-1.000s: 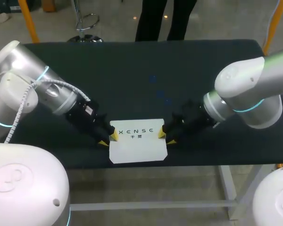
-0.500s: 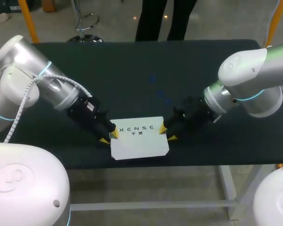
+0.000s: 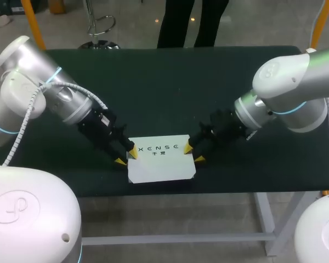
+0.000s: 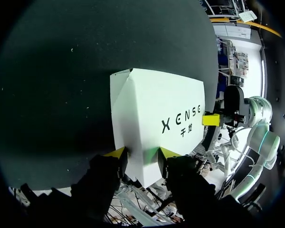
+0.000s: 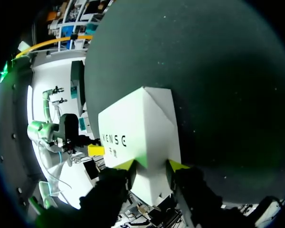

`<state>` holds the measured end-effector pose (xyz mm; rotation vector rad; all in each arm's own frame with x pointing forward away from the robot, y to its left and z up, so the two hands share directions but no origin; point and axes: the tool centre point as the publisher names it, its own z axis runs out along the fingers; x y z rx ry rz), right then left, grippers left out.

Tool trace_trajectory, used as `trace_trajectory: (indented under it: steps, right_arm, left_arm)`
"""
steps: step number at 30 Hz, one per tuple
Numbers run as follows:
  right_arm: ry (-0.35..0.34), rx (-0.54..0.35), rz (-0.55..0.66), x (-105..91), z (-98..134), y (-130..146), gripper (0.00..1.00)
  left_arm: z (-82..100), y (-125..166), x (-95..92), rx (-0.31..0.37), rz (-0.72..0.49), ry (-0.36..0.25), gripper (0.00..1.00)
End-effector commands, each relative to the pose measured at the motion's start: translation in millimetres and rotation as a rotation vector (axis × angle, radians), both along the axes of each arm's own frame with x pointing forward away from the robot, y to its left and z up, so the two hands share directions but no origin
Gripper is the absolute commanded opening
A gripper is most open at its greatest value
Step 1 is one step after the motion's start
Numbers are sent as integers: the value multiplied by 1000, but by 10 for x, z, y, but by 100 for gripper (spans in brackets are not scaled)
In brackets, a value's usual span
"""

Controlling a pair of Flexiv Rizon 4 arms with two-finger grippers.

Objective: Assemble the packaging by folding the flat box into shape, placing the metal phone stand inside, and closing the box properly

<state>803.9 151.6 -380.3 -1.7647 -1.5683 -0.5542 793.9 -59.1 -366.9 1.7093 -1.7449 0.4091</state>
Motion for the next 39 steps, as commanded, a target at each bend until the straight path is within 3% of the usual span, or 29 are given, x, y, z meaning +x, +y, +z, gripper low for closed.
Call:
trace_trajectory:
  steps: [1, 39]
  right_arm:
    - [11, 0, 7, 44, 13, 66, 45]
    - [115, -10, 26, 191, 165, 65, 45]
  left_arm:
    - [15, -50, 63, 5, -10, 21, 44]
    - [176, -74, 131, 40, -12, 130, 41]
